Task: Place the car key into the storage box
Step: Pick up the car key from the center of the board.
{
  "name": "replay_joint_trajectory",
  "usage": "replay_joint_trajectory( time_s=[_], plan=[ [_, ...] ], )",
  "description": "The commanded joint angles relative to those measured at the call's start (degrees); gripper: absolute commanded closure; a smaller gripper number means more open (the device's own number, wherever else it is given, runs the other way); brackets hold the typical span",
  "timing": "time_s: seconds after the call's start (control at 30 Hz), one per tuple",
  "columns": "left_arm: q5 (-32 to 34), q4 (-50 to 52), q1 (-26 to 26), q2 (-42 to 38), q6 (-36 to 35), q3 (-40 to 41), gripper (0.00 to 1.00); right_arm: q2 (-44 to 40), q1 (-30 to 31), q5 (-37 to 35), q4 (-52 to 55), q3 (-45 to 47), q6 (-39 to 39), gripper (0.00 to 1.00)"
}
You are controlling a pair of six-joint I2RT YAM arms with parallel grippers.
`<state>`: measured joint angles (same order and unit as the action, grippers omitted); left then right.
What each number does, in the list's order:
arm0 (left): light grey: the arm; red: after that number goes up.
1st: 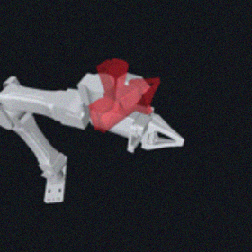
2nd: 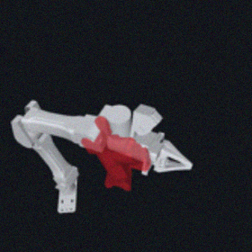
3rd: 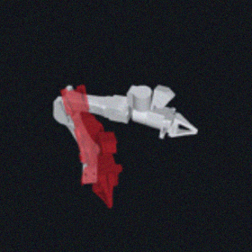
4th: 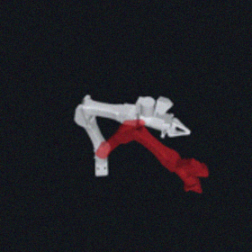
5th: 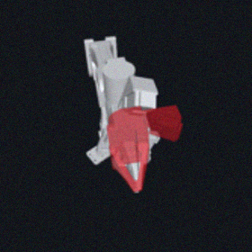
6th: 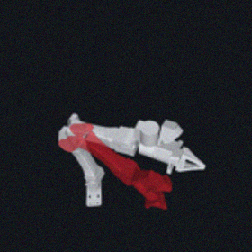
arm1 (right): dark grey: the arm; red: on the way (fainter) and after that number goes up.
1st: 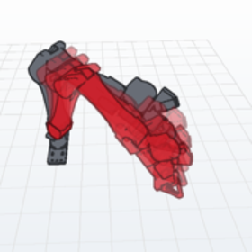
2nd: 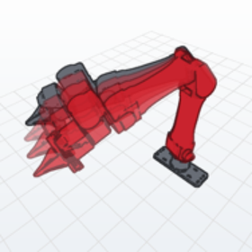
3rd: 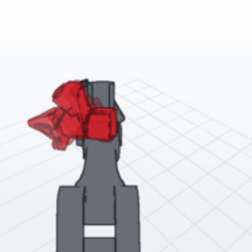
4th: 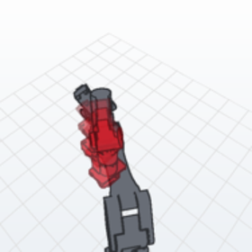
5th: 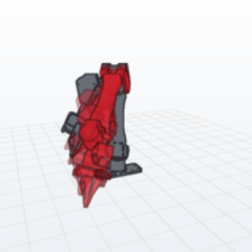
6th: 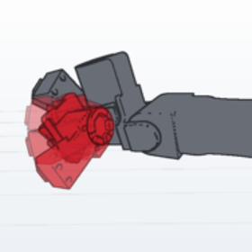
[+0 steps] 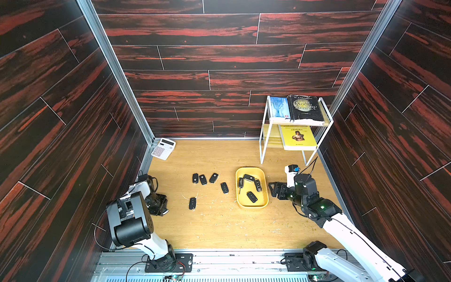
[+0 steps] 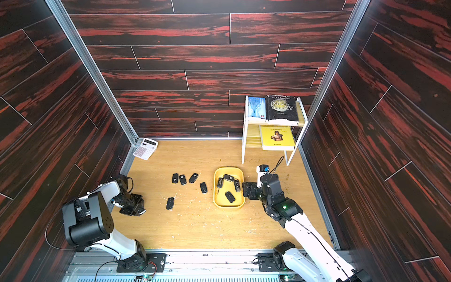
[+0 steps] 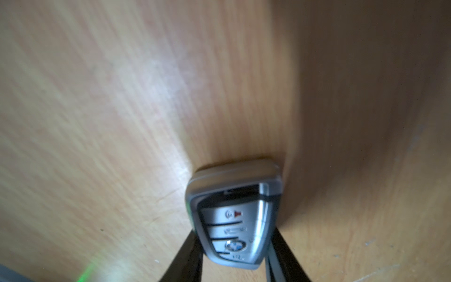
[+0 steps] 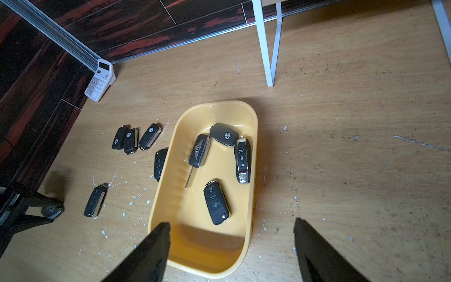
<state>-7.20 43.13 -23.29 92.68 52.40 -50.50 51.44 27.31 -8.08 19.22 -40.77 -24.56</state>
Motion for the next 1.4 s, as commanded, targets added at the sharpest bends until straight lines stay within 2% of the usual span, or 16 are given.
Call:
replay_joint_trajectory(
  time_s=[0.0,0.17,0.37,0.57,0.73,0.9,1.03,1.17,1.37],
  plan=[
    [-1.7,-1.0,0.1,-3.5,-3.6,-1.2,0.84,0.3,-0.5,0.6,-0.6,0.6,0.6,0.17],
    [-3.3,4.4,0.2,-8.6,-7.6,-5.3,0.82,0.5,-0.8,0.5,-0.5,0.6,0.7,0.17],
    [-8.3,8.3,1.4,-10.9,-11.8,-8.6,0.82,1.4,-0.9,0.3,-0.6,0.3,0.7,0.17],
    [-11.1,10.5,7.7,-12.3,-18.1,-14.0,0.82,2.9,-0.9,1.0,0.8,-0.9,1.4,0.16],
    [-15.9,7.9,11.8,-14.0,-22.5,-16.2,0.83,4.8,-2.0,4.1,3.7,-3.5,1.1,0.17],
    [-21.0,2.3,13.5,-15.8,-24.8,-16.3,0.84,5.6,-8.2,13.0,6.6,-5.2,-0.6,0.17],
    [-25.7,-2.2,16.7,-14.2,-24.8,-16.9,0.84,7.4,-12.2,19.6,8.2,-6.5,-1.6,0.18],
    [-29.8,-6.6,22.0,-11.4,-24.7,-18.8,0.84,10.9,-14.1,24.9,8.5,-7.7,-2.6,0.2],
    [-34.2,-9.7,30.1,-7.4,-25.9,-24.8,0.84,16.9,-19.6,41.2,2.2,-3.6,-6.1,0.26]
  ],
)
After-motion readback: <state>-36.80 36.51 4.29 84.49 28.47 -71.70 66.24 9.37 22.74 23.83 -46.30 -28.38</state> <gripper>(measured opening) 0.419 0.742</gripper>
